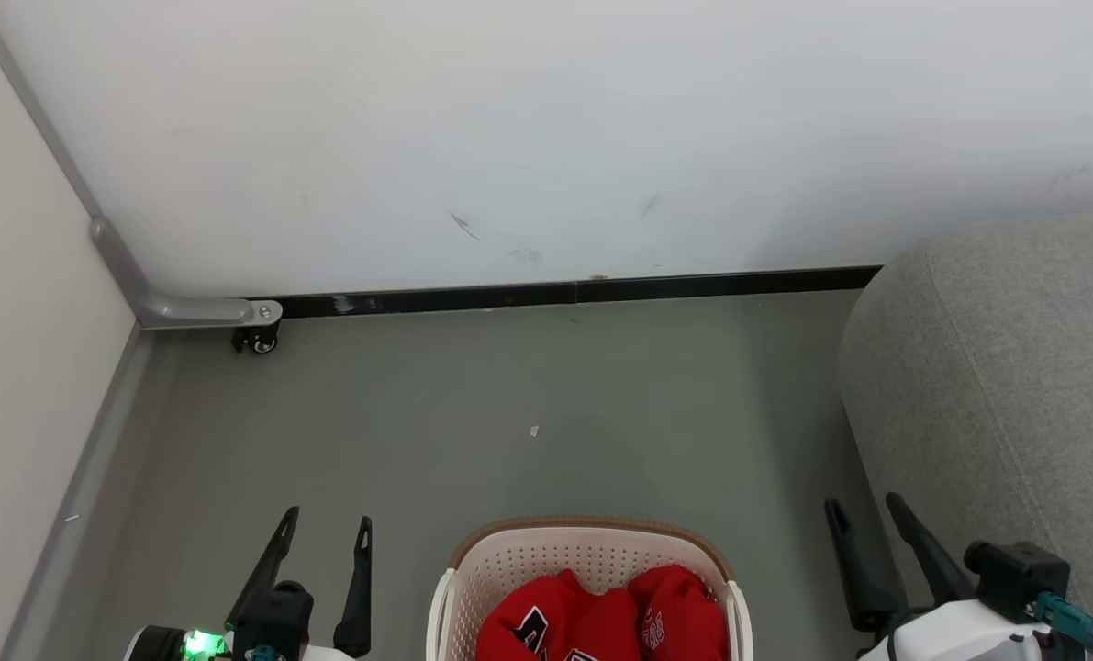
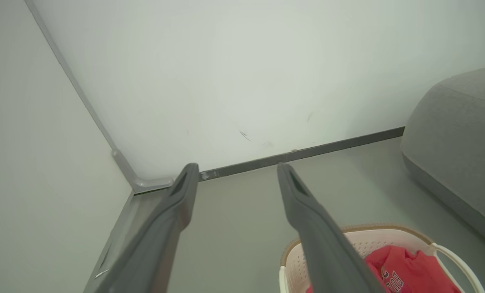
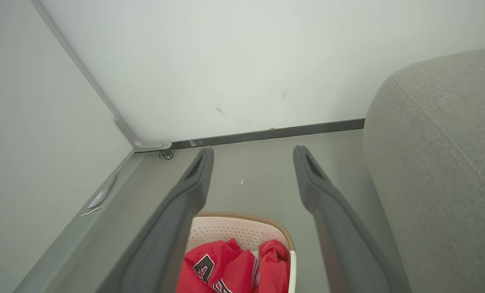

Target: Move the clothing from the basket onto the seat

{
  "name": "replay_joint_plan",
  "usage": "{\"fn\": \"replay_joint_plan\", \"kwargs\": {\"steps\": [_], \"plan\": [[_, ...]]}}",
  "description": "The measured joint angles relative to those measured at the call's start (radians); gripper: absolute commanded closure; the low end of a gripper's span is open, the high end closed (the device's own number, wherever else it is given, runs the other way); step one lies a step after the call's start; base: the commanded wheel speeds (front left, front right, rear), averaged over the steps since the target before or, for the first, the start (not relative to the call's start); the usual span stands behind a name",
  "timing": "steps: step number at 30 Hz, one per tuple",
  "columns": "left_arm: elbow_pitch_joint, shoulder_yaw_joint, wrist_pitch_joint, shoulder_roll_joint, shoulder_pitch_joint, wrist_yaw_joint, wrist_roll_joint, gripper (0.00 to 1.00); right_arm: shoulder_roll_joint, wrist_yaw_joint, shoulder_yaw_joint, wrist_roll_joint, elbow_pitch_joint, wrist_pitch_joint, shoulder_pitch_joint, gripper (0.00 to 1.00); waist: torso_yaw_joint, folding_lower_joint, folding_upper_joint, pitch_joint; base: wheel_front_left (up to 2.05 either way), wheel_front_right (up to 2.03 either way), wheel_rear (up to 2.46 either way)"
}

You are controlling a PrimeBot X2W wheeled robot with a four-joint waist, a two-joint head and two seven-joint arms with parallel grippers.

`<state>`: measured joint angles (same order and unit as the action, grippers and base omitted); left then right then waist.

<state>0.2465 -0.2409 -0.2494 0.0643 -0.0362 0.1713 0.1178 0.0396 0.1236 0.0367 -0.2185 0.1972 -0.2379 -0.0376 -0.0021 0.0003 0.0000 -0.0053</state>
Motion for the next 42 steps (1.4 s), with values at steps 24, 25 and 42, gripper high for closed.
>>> {"fn": "replay_joint_plan", "kwargs": {"steps": [24,25,42], "plan": [[0.165,-0.167,0.003,-0.007,-0.123,-0.112,-0.062,0.00,-0.002,0.000,-0.115,0.002,-0.101,-0.002,-0.019,0.00,-0.029,0.0000,0.0000,0.126,0.00,0.00,0.00],[0.172,-0.169,0.003,-0.007,-0.128,-0.114,-0.064,0.00,-0.002,0.000,-0.116,0.002,-0.106,-0.003,-0.019,0.00,-0.031,0.0000,0.0000,0.134,0.00,0.00,0.00],[0.294,-0.237,0.019,-0.001,-0.292,-0.140,-0.160,0.00,-0.002,0.000,-0.117,-0.002,-0.194,-0.010,0.053,0.00,-0.078,0.0000,0.0000,0.316,0.00,0.00,0.00]]}}
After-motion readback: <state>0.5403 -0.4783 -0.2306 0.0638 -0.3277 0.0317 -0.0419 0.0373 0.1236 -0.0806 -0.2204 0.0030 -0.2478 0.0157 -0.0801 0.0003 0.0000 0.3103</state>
